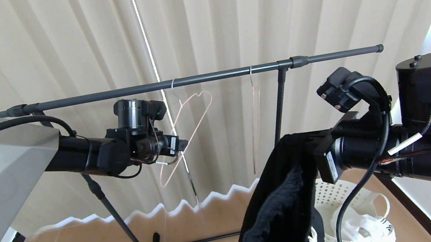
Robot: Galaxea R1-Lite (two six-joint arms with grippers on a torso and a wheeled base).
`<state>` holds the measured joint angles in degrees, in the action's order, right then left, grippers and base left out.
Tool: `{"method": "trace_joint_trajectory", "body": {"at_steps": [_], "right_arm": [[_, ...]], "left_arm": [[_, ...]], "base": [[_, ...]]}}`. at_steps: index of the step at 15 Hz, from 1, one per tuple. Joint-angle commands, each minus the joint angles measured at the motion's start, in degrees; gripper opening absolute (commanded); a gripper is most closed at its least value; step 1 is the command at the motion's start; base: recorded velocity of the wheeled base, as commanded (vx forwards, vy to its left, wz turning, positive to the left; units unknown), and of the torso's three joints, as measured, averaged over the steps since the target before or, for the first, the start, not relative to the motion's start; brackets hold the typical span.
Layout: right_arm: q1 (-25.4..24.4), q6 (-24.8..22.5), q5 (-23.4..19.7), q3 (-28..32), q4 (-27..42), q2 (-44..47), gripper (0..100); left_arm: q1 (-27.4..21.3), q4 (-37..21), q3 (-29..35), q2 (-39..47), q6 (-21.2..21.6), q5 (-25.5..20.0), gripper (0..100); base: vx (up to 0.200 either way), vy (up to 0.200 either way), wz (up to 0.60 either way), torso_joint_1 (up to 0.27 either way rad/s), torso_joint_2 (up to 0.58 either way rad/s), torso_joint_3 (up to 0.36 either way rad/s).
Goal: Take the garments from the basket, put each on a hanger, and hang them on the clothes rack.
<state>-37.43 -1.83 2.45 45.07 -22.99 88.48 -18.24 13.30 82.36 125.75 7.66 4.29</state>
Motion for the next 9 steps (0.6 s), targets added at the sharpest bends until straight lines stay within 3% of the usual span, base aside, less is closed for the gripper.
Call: {"method": "trace_joint_trajectory", "body": {"at_steps": [1,3,9], "right_arm": [[-0.02,-0.02,0.01,0.02,-0.04,0.20,0],[-0.02,-0.02,0.01,0.02,-0.04,0.29,0],[-0.02,-0.02,0.01,0.02,-0.04,0.55,0]], "left_arm": [[-0.22,0.06,2.02,3.01,-0.18,2.12,100],[-1.01,-0.03,3.95,4.60,-2.12,3.09,100],[-1.10,-0.03,4.21,5.12,-2.38,3.97,100]], "base": [[0.000,0.000,0.00,0.000,0.00,0.000],[0.000,0.000,0.00,0.000,0.00,0.000],[0.000,0.000,0.00,0.000,0.00,0.000]]}}
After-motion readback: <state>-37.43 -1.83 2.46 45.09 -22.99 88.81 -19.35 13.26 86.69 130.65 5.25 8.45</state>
